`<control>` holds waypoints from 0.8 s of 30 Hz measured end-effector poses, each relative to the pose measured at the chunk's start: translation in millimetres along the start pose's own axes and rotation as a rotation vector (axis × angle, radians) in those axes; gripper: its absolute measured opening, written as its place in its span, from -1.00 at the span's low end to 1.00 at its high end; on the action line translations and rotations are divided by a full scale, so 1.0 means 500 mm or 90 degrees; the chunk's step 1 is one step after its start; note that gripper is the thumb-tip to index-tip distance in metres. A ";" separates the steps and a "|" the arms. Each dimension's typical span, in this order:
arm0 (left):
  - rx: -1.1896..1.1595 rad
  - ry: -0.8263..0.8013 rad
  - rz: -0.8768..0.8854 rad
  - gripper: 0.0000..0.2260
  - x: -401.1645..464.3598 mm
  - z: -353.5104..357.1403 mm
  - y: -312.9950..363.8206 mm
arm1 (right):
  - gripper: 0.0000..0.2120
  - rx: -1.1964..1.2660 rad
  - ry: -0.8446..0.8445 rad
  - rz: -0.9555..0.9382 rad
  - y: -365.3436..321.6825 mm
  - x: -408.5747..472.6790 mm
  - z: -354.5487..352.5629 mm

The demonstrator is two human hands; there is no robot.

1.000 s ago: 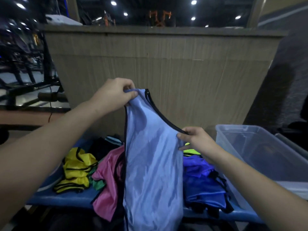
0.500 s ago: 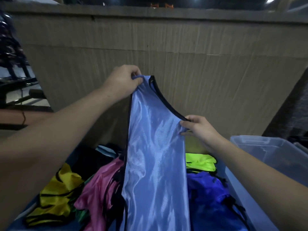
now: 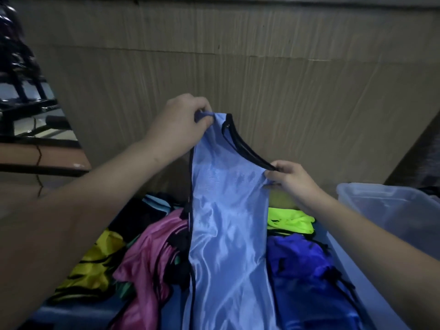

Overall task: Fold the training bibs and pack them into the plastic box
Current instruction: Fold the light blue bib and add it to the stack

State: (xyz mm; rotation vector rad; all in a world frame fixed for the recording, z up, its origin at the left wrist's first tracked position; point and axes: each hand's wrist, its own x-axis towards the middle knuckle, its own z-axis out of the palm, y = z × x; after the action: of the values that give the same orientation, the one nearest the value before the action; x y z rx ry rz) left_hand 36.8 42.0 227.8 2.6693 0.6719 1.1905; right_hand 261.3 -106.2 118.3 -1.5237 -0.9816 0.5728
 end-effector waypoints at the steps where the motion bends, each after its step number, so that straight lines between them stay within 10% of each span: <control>1: 0.002 -0.010 0.002 -0.92 -0.023 -0.004 0.007 | -0.94 -0.005 -0.008 -0.003 0.005 -0.015 -0.002; 24: 0.135 -0.243 0.125 -0.86 -0.647 0.092 0.142 | -0.83 -0.427 -0.245 -0.145 0.200 -0.287 0.000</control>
State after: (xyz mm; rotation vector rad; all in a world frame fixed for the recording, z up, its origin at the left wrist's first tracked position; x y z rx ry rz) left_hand -94.8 -165.6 0.9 3.0755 0.5056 0.6365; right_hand 212.2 -222.7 -2.5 -1.8782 -1.7443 0.3932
